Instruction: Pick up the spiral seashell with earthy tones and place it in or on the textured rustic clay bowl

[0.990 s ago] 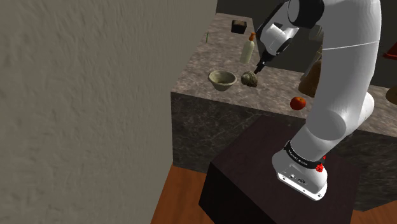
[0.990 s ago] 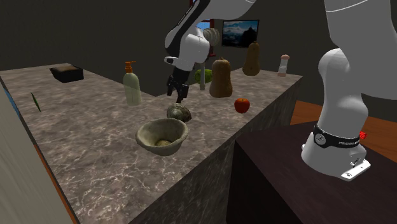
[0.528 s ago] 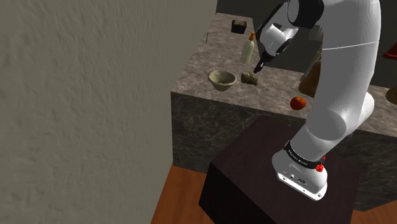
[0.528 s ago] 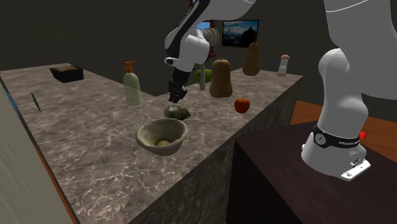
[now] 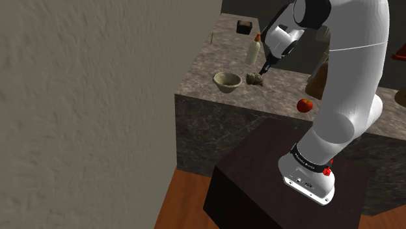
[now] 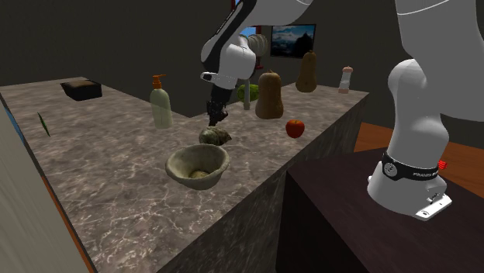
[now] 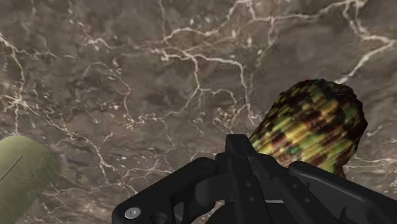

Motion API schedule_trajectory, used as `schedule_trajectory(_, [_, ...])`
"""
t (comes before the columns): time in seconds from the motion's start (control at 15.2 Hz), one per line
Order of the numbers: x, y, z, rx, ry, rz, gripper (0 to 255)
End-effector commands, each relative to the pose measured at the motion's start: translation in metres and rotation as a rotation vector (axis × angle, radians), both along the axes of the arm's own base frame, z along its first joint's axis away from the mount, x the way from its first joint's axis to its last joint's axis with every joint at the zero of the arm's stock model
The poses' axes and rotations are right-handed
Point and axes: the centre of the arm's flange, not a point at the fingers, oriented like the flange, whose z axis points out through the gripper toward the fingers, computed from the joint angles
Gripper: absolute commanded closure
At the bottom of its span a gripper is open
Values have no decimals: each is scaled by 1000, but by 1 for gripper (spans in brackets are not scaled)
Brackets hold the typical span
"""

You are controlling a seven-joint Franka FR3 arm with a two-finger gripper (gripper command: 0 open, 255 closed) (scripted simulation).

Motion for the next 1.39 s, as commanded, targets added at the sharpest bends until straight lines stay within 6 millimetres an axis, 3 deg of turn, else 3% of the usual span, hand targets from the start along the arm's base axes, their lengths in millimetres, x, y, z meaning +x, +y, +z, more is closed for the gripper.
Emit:
schedule_trajectory(0.0, [0,0,0,0,0,0,0])
schedule_trajectory(0.33, [42,85,27,-199,133,30,0])
schedule_trajectory(0.66, [81,169,31,-389,259,58,0])
schedule_trajectory(1.12, [84,155,-3,-389,259,58,0])
schedule_trajectory(1.32, [84,154,-5,-389,259,58,0])
